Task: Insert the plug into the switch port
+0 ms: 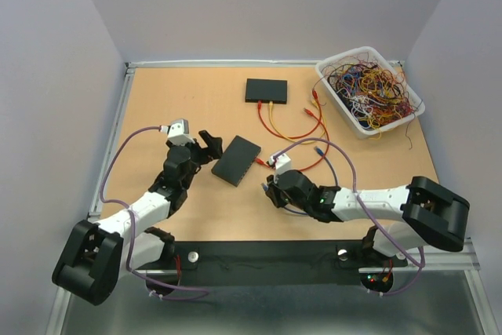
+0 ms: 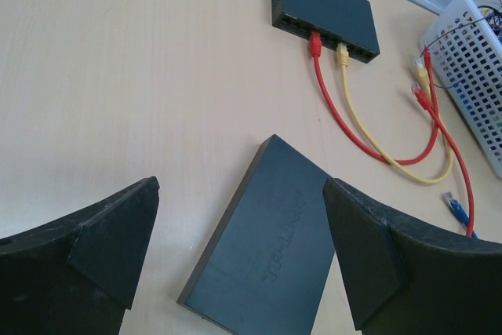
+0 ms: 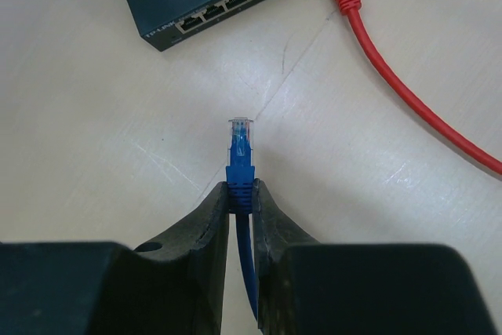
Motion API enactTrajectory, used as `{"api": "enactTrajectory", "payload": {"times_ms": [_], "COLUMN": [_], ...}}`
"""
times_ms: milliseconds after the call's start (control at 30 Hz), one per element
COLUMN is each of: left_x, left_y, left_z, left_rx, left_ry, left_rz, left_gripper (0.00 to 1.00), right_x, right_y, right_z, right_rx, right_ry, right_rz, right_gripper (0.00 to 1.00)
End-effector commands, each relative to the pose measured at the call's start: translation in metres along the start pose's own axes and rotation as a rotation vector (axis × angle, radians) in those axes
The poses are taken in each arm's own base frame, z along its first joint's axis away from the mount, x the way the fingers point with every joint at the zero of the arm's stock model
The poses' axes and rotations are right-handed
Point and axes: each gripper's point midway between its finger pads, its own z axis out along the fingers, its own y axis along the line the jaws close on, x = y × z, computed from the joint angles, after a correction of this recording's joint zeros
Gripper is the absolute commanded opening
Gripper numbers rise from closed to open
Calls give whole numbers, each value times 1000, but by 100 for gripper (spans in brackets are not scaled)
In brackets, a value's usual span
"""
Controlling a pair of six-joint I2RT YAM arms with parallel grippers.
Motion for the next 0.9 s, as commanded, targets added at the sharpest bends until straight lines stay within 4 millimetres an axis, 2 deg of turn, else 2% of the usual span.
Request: {"api": "enactTrajectory", "payload": {"times_ms": [0,300,533,600,633,733,767,800,867], "left_x": [-2,15,35,39,40,39,46,48,51], "left_y": [1,-4,-12,-16,-18,-31,-33,-36,-42], "left_z": [4,10,19,21,22,21,20,20,18], "left_rx": [16,61,134,161,177,252,274,289,331], "left_ry": [-45,-17,23,34,30,27,51,57,64], "left_rz": [-26,-61,-74,-76,-77,-81,-76,-77,-79], "left_gripper": [97,97,96,96,96,97,97,97,97], "right_x": [-34,-35,-49,-46,-53,-47,-54,-47,-53], "right_y": [15,19,20,19,22,19,19,16,15], "right_z": [-7,-5,3,10,13,27,31,39,46], "right_rx": [-44,-58,-28,-18,-19,5,11,23,21], "right_ry": [-94,-76,-99,-84,-95,-67,-75,-52,-50], "right_rz": [14,8,-11,-36,-41,-79,-78,-89,-83], "right_gripper": [0,0,0,0,0,0,0,1,0]}}
